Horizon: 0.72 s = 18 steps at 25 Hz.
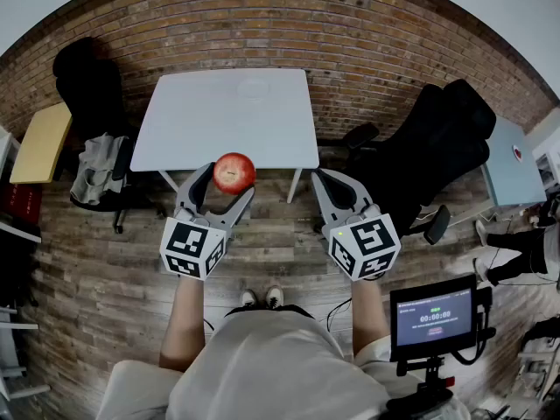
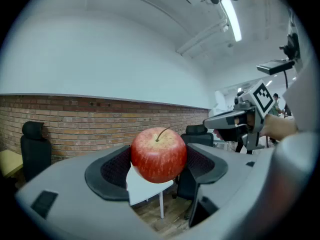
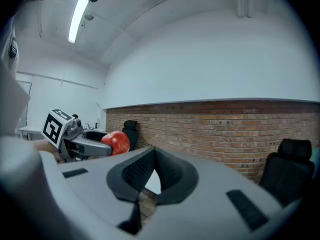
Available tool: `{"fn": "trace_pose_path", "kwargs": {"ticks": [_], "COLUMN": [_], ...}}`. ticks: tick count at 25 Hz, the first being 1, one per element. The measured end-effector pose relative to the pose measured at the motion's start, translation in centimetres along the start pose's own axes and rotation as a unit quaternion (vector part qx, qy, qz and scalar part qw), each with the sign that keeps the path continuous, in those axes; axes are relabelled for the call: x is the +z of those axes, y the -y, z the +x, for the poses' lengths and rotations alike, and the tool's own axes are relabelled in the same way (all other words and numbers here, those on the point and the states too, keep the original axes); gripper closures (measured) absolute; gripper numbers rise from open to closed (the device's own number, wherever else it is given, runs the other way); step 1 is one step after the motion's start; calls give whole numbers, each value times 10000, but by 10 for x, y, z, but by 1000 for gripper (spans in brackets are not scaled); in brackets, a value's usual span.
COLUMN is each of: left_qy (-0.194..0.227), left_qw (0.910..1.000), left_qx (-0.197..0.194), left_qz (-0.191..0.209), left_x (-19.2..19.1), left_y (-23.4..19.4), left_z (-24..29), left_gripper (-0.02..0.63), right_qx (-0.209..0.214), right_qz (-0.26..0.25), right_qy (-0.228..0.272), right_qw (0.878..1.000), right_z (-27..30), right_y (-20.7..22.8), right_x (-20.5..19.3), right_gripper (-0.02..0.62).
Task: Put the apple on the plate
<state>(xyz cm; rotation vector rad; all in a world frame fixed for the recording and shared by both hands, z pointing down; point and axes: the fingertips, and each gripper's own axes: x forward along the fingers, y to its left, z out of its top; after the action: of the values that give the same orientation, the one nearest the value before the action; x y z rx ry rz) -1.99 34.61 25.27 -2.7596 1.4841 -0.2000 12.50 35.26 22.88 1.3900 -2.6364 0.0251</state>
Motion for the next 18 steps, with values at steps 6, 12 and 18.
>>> {"fn": "trace_pose_path", "kwargs": {"ticks": [6,12,18], "left_qy": [21,50,90], "left_qw": [10000,9998,9996], "left_qx": [92,187,249], "left_qz": [0,14,6], "left_x": [0,1,0], "left_y": [-5,-7,-8], "left_z": [13,25,24], "left_gripper": [249,249,249], "right_qx": [108,182,320], "right_qz": [175,224,153], "right_qy": [84,100,103], "right_qw": [9998,9995,9993], "right_z": [9,18,20], "right_y": [12,29,23], "right_x": [-1,-2,-2], "right_gripper": [592,592,592]}}
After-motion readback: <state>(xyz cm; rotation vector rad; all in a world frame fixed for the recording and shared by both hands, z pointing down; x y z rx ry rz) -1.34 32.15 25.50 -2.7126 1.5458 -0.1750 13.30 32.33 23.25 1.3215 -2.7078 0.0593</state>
